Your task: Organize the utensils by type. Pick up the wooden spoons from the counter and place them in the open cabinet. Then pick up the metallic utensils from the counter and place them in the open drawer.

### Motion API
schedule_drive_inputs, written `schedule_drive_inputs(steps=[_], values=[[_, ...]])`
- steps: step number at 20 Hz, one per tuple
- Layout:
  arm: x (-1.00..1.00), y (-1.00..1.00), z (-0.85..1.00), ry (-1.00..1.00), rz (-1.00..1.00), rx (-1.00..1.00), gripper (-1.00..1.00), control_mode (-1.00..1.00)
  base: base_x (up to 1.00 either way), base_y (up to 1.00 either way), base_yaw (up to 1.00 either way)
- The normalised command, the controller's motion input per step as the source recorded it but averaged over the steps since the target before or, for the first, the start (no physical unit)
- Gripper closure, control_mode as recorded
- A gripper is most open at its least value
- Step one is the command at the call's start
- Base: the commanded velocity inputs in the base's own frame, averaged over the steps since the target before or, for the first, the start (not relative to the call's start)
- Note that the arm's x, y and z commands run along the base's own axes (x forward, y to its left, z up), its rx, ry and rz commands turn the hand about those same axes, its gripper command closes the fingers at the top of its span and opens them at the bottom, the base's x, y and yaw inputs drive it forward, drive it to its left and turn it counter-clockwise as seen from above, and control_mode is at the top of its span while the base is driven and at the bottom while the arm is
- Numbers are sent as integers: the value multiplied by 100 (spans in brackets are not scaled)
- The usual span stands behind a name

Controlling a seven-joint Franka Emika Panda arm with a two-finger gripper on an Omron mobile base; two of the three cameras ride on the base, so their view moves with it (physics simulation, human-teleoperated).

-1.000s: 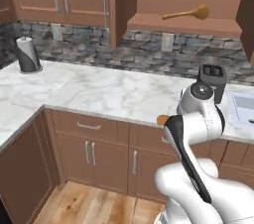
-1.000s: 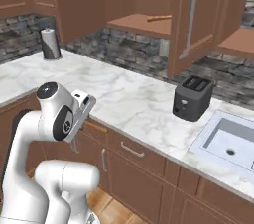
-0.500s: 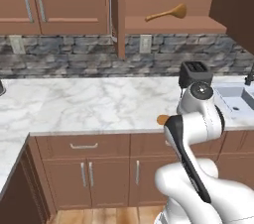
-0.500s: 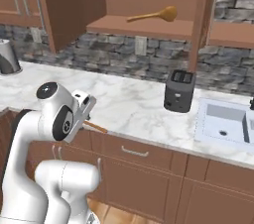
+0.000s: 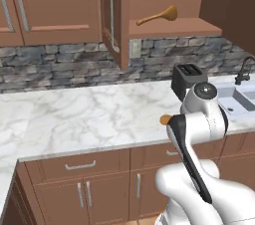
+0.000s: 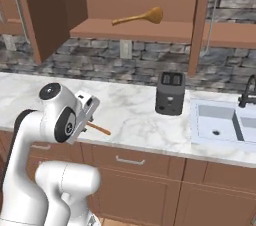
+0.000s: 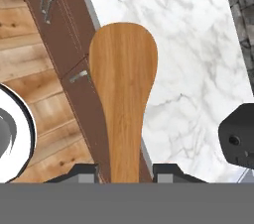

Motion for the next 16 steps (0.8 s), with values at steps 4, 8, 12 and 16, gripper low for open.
schedule_drive_inputs(steps=[4,8,12,16], values=[[0,0,0,0,0,0,100,100,58,0,-6],[0,0,0,0,0,0,100,100,47,0,-6],[0,0,0,0,0,0,100,100,41,0,-5],[0,0,0,0,0,0,100,100,37,0,-6]])
